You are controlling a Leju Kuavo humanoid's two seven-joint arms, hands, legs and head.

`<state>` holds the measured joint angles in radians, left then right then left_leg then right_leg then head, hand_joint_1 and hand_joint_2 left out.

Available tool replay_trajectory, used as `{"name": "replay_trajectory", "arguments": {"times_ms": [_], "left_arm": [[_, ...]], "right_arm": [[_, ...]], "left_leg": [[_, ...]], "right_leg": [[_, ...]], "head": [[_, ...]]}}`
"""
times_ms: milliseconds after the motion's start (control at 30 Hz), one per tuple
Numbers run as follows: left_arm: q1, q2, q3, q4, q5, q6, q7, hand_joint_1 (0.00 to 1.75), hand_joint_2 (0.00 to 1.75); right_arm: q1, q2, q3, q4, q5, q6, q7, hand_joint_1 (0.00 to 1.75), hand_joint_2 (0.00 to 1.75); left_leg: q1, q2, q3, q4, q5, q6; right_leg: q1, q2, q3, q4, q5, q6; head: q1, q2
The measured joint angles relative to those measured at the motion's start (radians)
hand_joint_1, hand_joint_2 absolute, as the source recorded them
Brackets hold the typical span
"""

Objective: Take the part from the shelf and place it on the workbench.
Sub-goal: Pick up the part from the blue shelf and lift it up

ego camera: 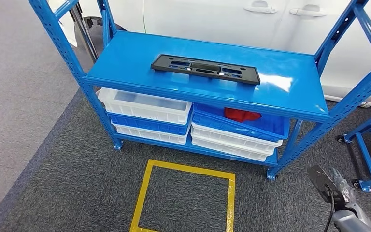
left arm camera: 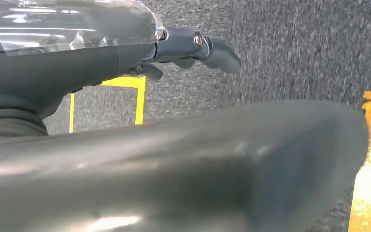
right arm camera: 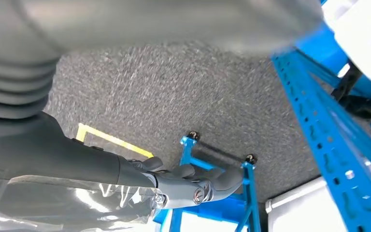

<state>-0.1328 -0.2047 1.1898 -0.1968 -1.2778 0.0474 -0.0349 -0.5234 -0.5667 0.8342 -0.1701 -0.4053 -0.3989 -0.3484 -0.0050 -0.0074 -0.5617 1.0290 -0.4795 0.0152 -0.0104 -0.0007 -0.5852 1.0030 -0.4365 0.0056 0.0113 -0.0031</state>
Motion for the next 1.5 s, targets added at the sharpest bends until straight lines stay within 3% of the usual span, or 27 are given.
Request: {"name": "replay_trajectory", "arguments": {"times_ms": [67,133,167,200,233,300,367,400,467,533,633,667,700,733,800,867,967,1033,1067,1133,1167,1200,1233,1267,1333,1367,1500], "left_arm": [[-0.002,0.000,0.000,0.000,0.000,0.000,-0.001,0.00,0.00],[-0.003,0.000,0.001,0.000,0.000,0.000,-0.001,0.00,0.00],[-0.003,0.000,0.001,0.000,0.000,0.000,-0.001,0.00,0.00],[-0.002,0.000,0.001,0.000,0.000,0.000,-0.001,0.00,0.00],[-0.002,0.000,0.001,0.000,-0.001,0.000,-0.001,0.00,0.00],[-0.004,0.000,0.001,0.000,-0.002,-0.001,-0.001,0.00,0.00],[-0.006,0.000,0.001,0.000,-0.003,-0.003,-0.001,0.00,0.00],[-0.006,0.000,0.001,0.000,-0.004,-0.003,0.000,0.00,0.00],[-0.006,0.000,0.001,0.000,-0.005,-0.004,0.003,0.00,0.00],[-0.007,0.000,0.002,0.000,-0.005,-0.004,0.005,0.00,0.00],[-0.009,0.000,0.002,0.000,-0.004,-0.003,0.007,0.00,0.00],[-0.008,0.000,0.002,0.000,-0.003,-0.003,0.007,0.00,0.00],[-0.008,0.000,0.003,0.000,-0.002,-0.003,0.007,0.00,0.00],[-0.008,0.000,0.004,0.000,-0.002,-0.003,0.007,0.00,0.00],[-0.009,0.000,0.006,0.000,-0.001,-0.003,0.006,0.00,0.00],[-0.010,0.001,0.009,0.000,0.000,-0.003,0.004,0.00,0.00],[-0.010,0.001,0.014,0.000,0.002,-0.003,0.003,0.00,0.00],[-0.010,0.001,0.017,0.000,0.002,-0.003,0.002,0.00,0.00],[-0.010,0.002,0.018,0.000,0.002,-0.003,0.001,0.00,0.00],[-0.010,0.002,0.019,0.000,0.002,-0.003,0.000,0.00,0.00],[-0.009,0.002,0.019,0.000,0.001,-0.003,0.000,0.00,0.00],[-0.008,0.002,0.019,0.000,0.001,-0.003,0.000,0.00,0.00],[-0.007,0.002,0.019,0.000,0.000,-0.003,0.000,0.00,0.00],[-0.006,0.002,0.020,0.000,-0.001,-0.003,0.001,0.00,0.00],[-0.007,0.002,0.020,0.000,-0.001,-0.004,0.000,0.00,0.00],[-0.008,0.003,0.020,0.000,-0.002,-0.004,0.000,0.00,0.00],[-0.005,0.003,0.020,0.000,-0.005,-0.005,-0.002,0.00,0.00]], "right_arm": [[-0.013,-0.003,0.005,-0.001,0.014,-0.001,0.014,0.00,0.87],[-0.026,-0.006,0.011,-0.001,0.030,0.001,0.037,0.00,0.00],[-0.031,-0.008,0.015,-0.001,0.038,0.003,0.051,0.00,0.00],[-0.035,-0.010,0.017,-0.001,0.043,0.007,0.067,0.00,0.00],[-0.040,-0.012,0.019,-0.002,0.047,0.014,0.086,0.00,0.00],[-0.049,-0.020,0.021,-0.002,0.049,0.032,0.129,0.00,0.00],[-0.053,-0.030,0.023,-0.001,0.044,0.053,0.174,0.00,0.00],[-0.052,-0.036,0.023,-0.001,0.037,0.062,0.193,0.00,0.00],[-0.046,-0.048,0.023,-0.001,0.025,0.071,0.220,0.00,0.87],[-0.040,-0.059,0.023,-0.001,0.018,0.072,0.229,0.00,1.75],[-0.035,-0.071,0.023,0.000,0.019,0.075,0.240,0.00,1.75],[-0.033,-0.074,0.023,0.000,0.025,0.080,0.246,0.00,1.75],[-0.033,-0.077,0.025,0.000,0.034,0.087,0.253,0.00,1.75],[-0.034,-0.081,0.027,0.000,0.045,0.094,0.260,0.00,1.75],[-0.041,-0.093,0.035,0.000,0.063,0.104,0.275,0.00,1.75],[-0.052,-0.103,0.044,0.000,0.080,0.108,0.289,0.00,1.75],[-0.063,-0.113,0.065,0.001,0.115,0.109,0.311,0.00,1.75],[-0.072,-0.117,0.089,0.002,0.165,0.106,0.335,0.00,1.75],[-0.078,-0.119,0.109,0.002,0.204,0.105,0.354,0.00,1.75],[-0.086,-0.120,0.166,0.004,0.289,0.108,0.399,0.00,1.75],[-0.088,-0.120,0.198,0.005,0.324,0.111,0.420,0.00,1.75],[-0.088,-0.120,0.229,0.006,0.350,0.115,0.438,0.00,1.75],[-0.088,-0.121,0.256,0.006,0.369,0.117,0.454,0.00,1.75],[-0.088,-0.121,0.281,0.007,0.386,0.120,0.467,0.00,1.75],[-0.088,-0.124,0.329,0.010,0.416,0.128,0.490,0.00,1.75],[-0.087,-0.126,0.351,0.011,0.431,0.133,0.499,0.00,1.75],[-0.076,-0.139,0.425,0.017,0.481,0.148,0.527,0.00,1.75]], "left_leg": [[0.002,0.001,-0.037,0.082,-0.047,-0.011],[0.005,0.001,-0.106,0.220,-0.106,-0.018],[0.005,0.001,-0.132,0.267,-0.116,-0.019],[0.006,0.001,-0.141,0.276,-0.104,-0.020],[0.006,0.001,-0.129,0.243,-0.074,-0.018],[0.005,0.001,-0.070,0.106,0.003,-0.009],[0.003,0.001,-0.026,0.006,0.036,0.002],[0.002,0.000,-0.021,-0.009,0.036,0.006],[0.002,0.000,-0.020,-0.018,0.039,0.016],[0.005,0.001,-0.016,-0.028,0.044,0.027],[0.006,0.002,-0.014,-0.032,0.046,0.033],[0.006,0.003,-0.014,-0.031,0.046,0.033],[0.006,0.003,-0.014,-0.031,0.045,0.033],[0.007,0.003,-0.013,-0.030,0.044,0.032],[0.007,0.002,-0.011,-0.025,0.040,0.026],[0.004,0.001,-0.012,-0.018,0.034,0.017],[0.002,0.000,-0.015,-0.017,0.032,0.002],[0.003,0.001,-0.025,0.009,0.012,-0.008],[0.004,0.001,-0.043,0.052,-0.015,-0.013],[0.006,0.001,-0.104,0.187,-0.082,-0.018],[0.007,0.001,-0.134,0.250,-0.105,-0.018],[0.007,0.001,-0.150,0.282,-0.109,-0.017],[0.007,0.001,-0.147,0.273,-0.092,-0.015],[0.006,0.001,-0.124,0.223,-0.058,-0.011],[0.003,0.001,-0.054,0.077,0.009,0.003],[0.001,0.001,-0.029,0.024,0.027,0.008],[-0.003,0.001,-0.013,-0.020,0.034,0.021]], "right_leg": [[-0.004,-0.001,0.006,-0.008,0.003,-0.007],[-0.003,-0.001,0.007,-0.009,0.002,-0.011],[-0.002,-0.001,0.008,-0.008,0.001,-0.012],[-0.002,0.000,0.009,-0.008,0.001,-0.012],[-0.002,0.000,0.010,-0.007,-0.001,-0.011],[-0.001,0.001,0.014,-0.005,-0.005,-0.007],[0.002,0.001,0.013,-0.001,-0.008,0.001],[0.003,0.000,0.010,-0.001,-0.007,0.007],[0.001,0.000,0.008,-0.001,-0.007,0.017],[-0.002,0.000,-0.006,0.033,-0.033,0.027],[-0.006,0.000,-0.091,0.215,-0.122,0.040],[-0.008,0.000,-0.118,0.268,-0.137,0.044],[-0.010,0.000,-0.129,0.287,-0.133,0.046],[-0.013,0.000,-0.120,0.263,-0.109,0.048],[-0.017,-0.001,-0.055,0.125,-0.039,0.048],[-0.015,0.001,-0.005,0.020,-0.004,0.040],[-0.010,0.002,-0.002,0.006,-0.004,0.022],[-0.013,0.002,-0.001,0.002,-0.002,0.009],[-0.014,0.001,0.000,0.001,-0.001,0.003],[-0.011,0.001,0.001,0.001,-0.003,-0.004],[-0.009,0.001,0.001,0.001,-0.003,-0.006],[-0.007,0.001,0.002,0.001,-0.004,-0.006],[-0.005,0.001,0.003,0.001,-0.005,-0.007],[-0.003,0.001,0.006,0.002,-0.006,-0.007],[0.001,0.001,0.010,0.003,-0.009,-0.004],[0.002,0.001,0.009,0.004,-0.010,0.000],[-0.001,0.001,0.006,0.004,-0.011,0.022]], "head": [[0.000,0.000],[0.000,0.000],[0.000,0.000],[0.000,0.000],[0.000,0.000],[0.000,0.000],[0.000,0.000],[0.000,0.000],[0.000,0.000],[0.000,0.000],[0.000,0.000],[0.000,0.000],[0.000,0.000],[0.000,0.000],[0.000,0.000],[0.000,0.000],[0.000,0.000],[0.000,0.000],[0.000,0.000],[0.000,0.000],[0.000,0.000],[0.000,0.000],[0.000,0.000],[0.000,0.000],[0.000,0.000],[0.000,0.000],[0.000,0.000]]}}
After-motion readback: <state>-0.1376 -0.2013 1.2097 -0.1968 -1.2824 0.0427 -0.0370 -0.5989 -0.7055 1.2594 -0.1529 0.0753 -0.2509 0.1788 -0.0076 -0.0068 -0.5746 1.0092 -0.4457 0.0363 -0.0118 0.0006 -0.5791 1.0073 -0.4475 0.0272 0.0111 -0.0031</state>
